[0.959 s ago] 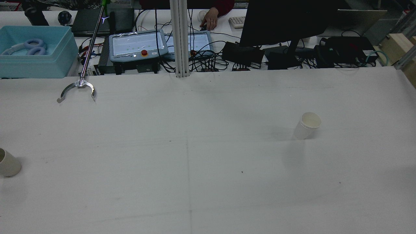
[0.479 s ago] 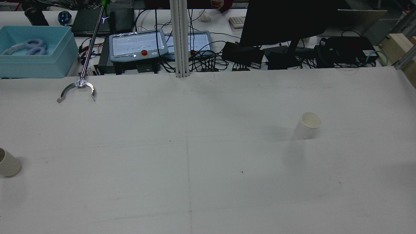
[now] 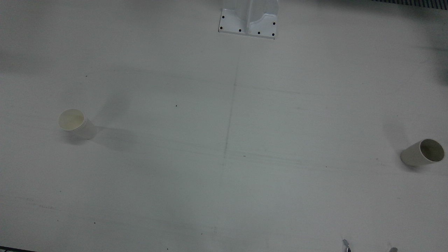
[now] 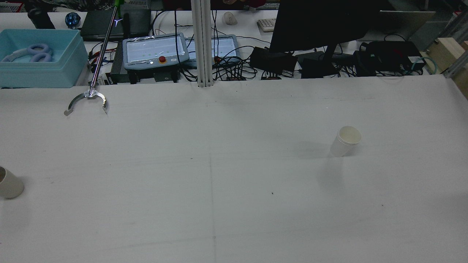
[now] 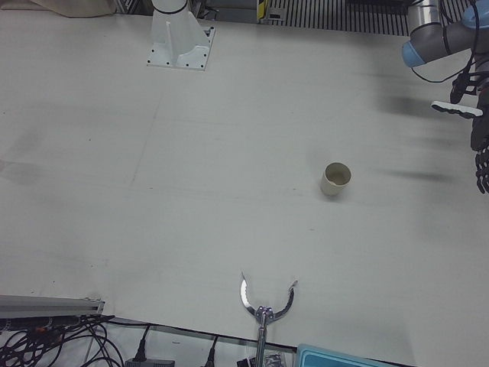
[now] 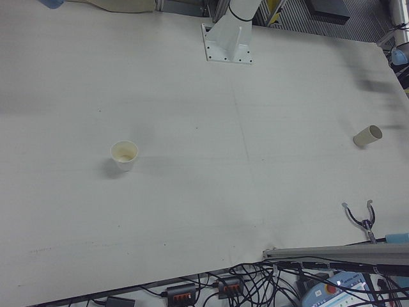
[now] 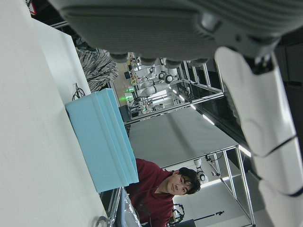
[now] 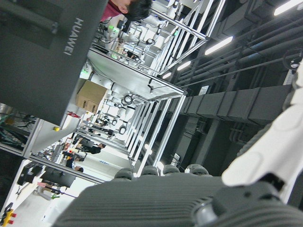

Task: Pour water

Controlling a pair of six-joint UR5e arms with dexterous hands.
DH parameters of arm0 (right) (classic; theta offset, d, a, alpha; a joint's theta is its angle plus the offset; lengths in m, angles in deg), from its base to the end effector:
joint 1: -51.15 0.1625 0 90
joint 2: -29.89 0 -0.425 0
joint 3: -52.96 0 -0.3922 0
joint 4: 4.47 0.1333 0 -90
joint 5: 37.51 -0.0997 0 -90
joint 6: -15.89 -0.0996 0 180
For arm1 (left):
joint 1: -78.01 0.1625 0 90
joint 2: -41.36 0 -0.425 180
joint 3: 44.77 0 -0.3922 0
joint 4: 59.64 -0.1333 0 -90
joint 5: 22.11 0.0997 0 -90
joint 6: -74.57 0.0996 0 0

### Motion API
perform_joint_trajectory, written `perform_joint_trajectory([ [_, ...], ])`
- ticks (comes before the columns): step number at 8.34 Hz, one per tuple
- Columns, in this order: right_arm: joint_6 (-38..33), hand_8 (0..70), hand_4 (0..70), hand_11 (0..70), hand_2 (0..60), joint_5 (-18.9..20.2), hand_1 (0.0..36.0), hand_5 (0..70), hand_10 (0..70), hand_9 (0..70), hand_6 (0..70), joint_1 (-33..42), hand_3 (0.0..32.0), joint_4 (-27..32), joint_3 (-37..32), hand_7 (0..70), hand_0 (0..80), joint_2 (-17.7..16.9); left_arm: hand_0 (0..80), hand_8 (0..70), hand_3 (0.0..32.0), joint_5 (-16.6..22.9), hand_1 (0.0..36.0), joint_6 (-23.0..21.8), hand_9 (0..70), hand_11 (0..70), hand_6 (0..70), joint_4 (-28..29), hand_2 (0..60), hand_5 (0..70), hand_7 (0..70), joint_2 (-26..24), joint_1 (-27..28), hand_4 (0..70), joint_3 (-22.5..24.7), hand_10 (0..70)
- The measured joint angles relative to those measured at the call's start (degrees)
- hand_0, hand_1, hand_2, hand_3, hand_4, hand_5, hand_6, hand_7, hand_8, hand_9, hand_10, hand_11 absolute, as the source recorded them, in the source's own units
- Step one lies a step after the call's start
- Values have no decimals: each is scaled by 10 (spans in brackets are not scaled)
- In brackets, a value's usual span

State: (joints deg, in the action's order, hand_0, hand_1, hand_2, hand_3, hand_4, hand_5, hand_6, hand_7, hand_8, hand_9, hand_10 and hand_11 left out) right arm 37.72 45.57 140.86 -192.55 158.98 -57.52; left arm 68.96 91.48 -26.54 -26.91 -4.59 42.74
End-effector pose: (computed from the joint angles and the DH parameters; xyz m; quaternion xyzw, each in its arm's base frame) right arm 0.1427 -0.5071 0.5419 0.1813 -0.7469 0.6351 0.0769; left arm -0.0899 -0.3284 0.8013 0.0569 0.7576 -0.6341 0.1438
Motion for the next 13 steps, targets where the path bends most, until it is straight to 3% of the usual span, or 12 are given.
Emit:
perform_joint_trajectory([
  [2,14,0,0,0,168,9,97,0,0,0,0,-11,0,1,21,0,297,-79,488,0,42,6,182,1,0,0,0,12,94,0,0,-12,16,0,-17,0],
  [4,20,0,0,0,169,14,98,0,0,0,0,-17,0,2,5,0,300,-108,472,0,72,5,158,-5,0,0,0,8,76,0,0,-33,21,0,-19,0],
  [5,21,0,0,0,170,14,99,0,0,0,0,-20,0,2,-20,0,312,-105,469,0,104,5,151,1,0,0,0,2,59,0,0,-42,23,0,-23,0],
  [8,16,0,0,0,175,13,101,0,0,0,0,-23,0,3,-52,0,332,-94,482,0,82,43,170,75,0,0,0,60,70,0,0,-20,29,0,-28,0],
  [10,20,0,0,0,179,12,105,0,0,0,0,-20,0,2,-56,0,352,-76,475,0,78,49,161,105,0,0,0,91,61,0,0,-18,67,0,-25,0],
  [11,21,0,0,0,179,12,104,0,0,0,0,-20,0,2,-58,0,349,-70,477,0,70,29,162,119,0,0,0,91,67,0,0,-34,113,0,-25,0],
  [13,20,0,0,0,179,11,104,0,0,0,0,-12,0,1,-60,0,347,-66,470,0,76,-51,155,131,0,0,0,87,68,0,0,-63,203,0,-27,0],
])
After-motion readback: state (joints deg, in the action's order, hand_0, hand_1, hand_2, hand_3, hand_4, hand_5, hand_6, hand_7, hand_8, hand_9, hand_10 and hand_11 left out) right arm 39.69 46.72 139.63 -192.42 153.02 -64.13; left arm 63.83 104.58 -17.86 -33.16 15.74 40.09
